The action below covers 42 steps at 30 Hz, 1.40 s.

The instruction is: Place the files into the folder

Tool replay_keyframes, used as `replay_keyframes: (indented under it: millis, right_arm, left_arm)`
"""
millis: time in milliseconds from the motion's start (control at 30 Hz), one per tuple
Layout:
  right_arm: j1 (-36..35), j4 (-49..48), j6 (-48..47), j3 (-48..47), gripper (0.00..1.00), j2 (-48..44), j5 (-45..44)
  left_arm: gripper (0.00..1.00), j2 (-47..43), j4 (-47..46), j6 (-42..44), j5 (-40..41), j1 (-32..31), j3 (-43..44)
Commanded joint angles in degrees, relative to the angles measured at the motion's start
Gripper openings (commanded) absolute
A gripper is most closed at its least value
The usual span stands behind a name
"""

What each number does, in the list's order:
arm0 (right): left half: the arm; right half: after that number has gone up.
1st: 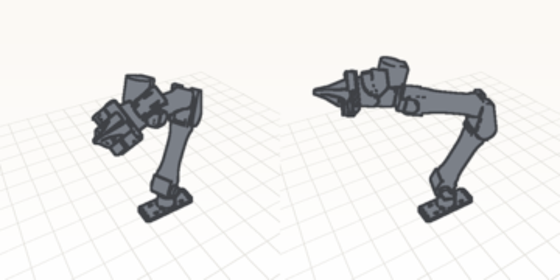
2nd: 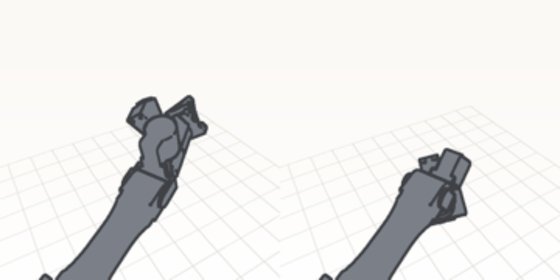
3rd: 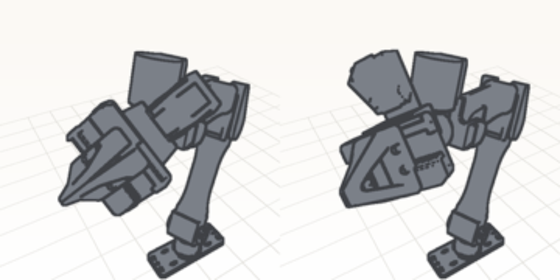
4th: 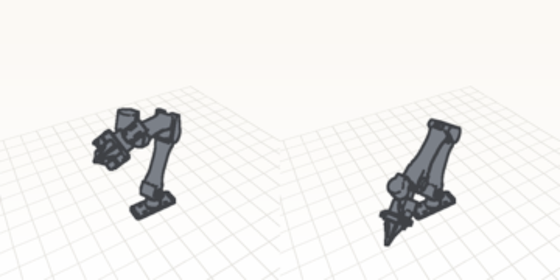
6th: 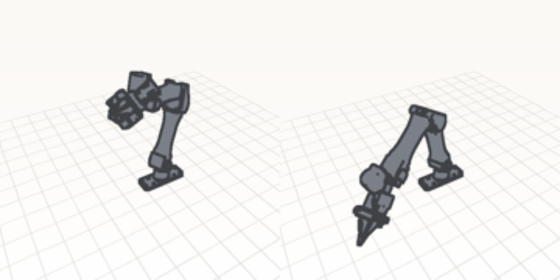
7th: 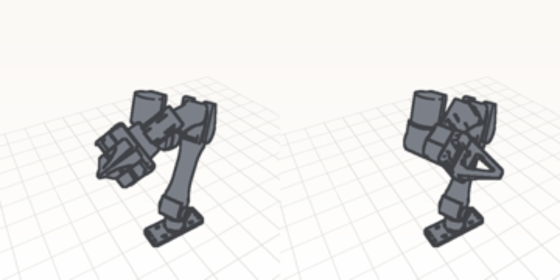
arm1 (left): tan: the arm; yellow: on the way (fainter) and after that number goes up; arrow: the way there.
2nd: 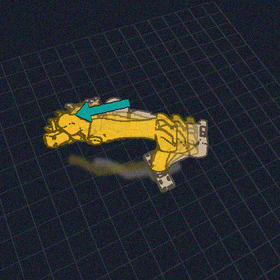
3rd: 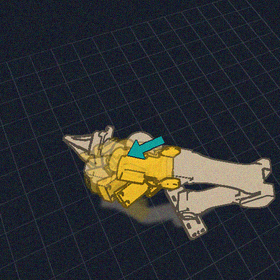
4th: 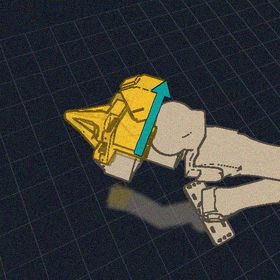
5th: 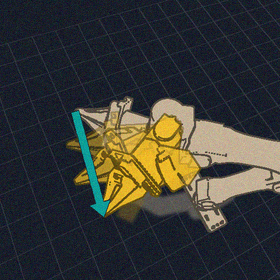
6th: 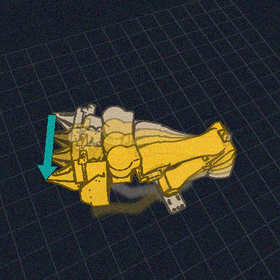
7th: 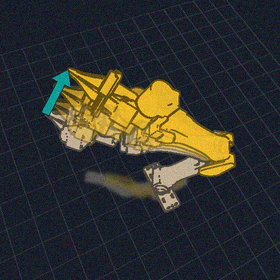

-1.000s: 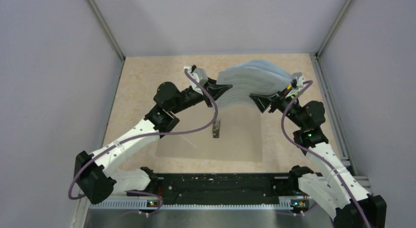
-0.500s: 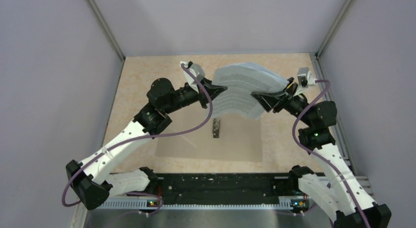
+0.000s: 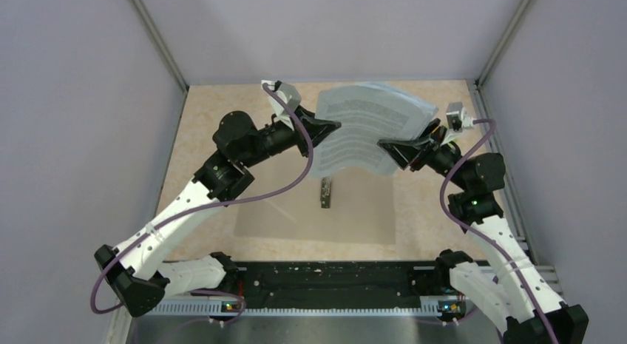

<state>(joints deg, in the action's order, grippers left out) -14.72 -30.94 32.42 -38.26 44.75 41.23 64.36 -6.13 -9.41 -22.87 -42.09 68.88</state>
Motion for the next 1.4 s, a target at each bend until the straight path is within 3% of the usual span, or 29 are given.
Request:
replay_keyframes:
  millis: [0, 100, 267, 500, 633, 933, 1200, 1300, 1367]
  right_arm:
    - [0.4, -3.3, 1.1, -0.3, 0.35, 0.2, -0.2]
    - [0.5, -1.7, 1.6, -0.7, 0.26, 0.4, -1.5]
    - [0.4, 7.1, 3.8, -2.3, 0.0, 1.8, -3.8]
    - [0.4, 34.2, 3.6, -5.5, 0.0, 5.7, -11.4]
    - [0.0, 39.5, 3.5, -3.9, 0.0, 8.5, -15.1]
    - [-1.9, 37.9, 3.7, 0.2, 0.0, 19.5, -19.0]
    - [-2.1, 28.1, 4.8, 5.0, 0.0, 26.7, -21.3]
    - [-2.1, 23.7, 4.7, 6.3, 0.0, 29.6, -21.4]
    - [-2.1, 20.9, 4.8, 7.1, 0.0, 31.6, -21.1]
  left_arm:
    - [0.0, 0.3, 0.3, -1.8, 1.0, 0.3, 2.9]
    - [0.0, 1.3, 1.3, -3.0, 2.1, 0.3, 3.5]
    - [0.0, 5.0, 5.7, -9.0, 5.2, 0.3, 6.1]
    - [0.0, 15.2, 19.4, -22.5, 11.6, 0.2, 9.2]
    - [0.0, 23.6, 22.9, -28.0, 16.3, 0.2, 8.8]
    - [0.0, 40.2, 29.8, -31.5, 19.0, 0.2, 12.9]
    - [0.01, 45.1, 30.7, -30.6, 19.9, 0.2, 12.8]
    - [0.22, 44.4, 30.4, -29.6, 20.4, 0.2, 12.4]
    - [0.29, 44.0, 30.4, -28.6, 20.7, 0.1, 12.5]
